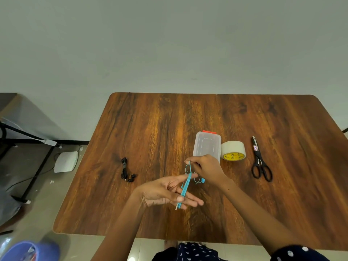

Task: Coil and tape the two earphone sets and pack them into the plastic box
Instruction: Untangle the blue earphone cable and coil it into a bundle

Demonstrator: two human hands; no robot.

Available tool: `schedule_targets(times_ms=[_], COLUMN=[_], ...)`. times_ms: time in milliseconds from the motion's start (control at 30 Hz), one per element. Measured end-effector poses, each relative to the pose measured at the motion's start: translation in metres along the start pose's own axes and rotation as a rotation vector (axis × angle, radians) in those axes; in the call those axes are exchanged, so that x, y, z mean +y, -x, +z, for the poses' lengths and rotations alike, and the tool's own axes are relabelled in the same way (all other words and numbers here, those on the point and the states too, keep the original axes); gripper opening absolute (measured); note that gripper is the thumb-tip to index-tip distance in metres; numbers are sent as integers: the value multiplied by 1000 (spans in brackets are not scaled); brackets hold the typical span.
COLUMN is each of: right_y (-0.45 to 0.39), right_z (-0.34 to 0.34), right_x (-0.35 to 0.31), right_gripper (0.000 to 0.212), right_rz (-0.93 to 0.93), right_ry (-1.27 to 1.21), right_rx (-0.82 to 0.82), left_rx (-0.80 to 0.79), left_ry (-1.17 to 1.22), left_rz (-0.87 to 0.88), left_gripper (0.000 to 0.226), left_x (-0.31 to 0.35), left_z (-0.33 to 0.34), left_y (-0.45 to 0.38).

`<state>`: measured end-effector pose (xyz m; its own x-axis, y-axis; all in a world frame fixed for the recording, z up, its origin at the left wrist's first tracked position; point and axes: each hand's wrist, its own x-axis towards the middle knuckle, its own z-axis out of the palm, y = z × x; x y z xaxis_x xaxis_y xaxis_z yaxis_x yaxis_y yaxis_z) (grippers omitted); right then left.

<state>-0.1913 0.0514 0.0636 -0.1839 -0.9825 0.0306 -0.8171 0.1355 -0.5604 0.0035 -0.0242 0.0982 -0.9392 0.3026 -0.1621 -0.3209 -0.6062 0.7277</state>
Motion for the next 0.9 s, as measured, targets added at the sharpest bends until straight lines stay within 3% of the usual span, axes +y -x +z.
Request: schedule_targets(times_ms=[100,233,333,400,467,600,733,900], right_y=[0,7,19,27,31,35,37,33], right_z=[3,6,16,26,29,33,32,22], right_x=[1,3,-3,-10,-18,-30,-32,-29], right_gripper=[24,20,22,14,21,25,30,29], right_rz=[13,43,30,71,113,63,-37,-140], right_ry=[-27,-136,-183,-261,-313,-226,-38,102], right_rx=[-43,-198,-197,-203,-203,-251,-263,-284], left_rx=[-5,50,220,364,464,622,732,738], left_ry=[40,83,97,144,170,163,39,-217], left_rz=[-7,108,188,209,236,306,207,12], left_gripper=[77,74,79,94,104,99,99,100], left_x=[-6,-10,-6,-3,-2,0,-2,-5], left_z=[2,3,2,-2,-8,-18,-22,-24], left_y=[-4,-6,-10,-10,-9,-8,-8,-13])
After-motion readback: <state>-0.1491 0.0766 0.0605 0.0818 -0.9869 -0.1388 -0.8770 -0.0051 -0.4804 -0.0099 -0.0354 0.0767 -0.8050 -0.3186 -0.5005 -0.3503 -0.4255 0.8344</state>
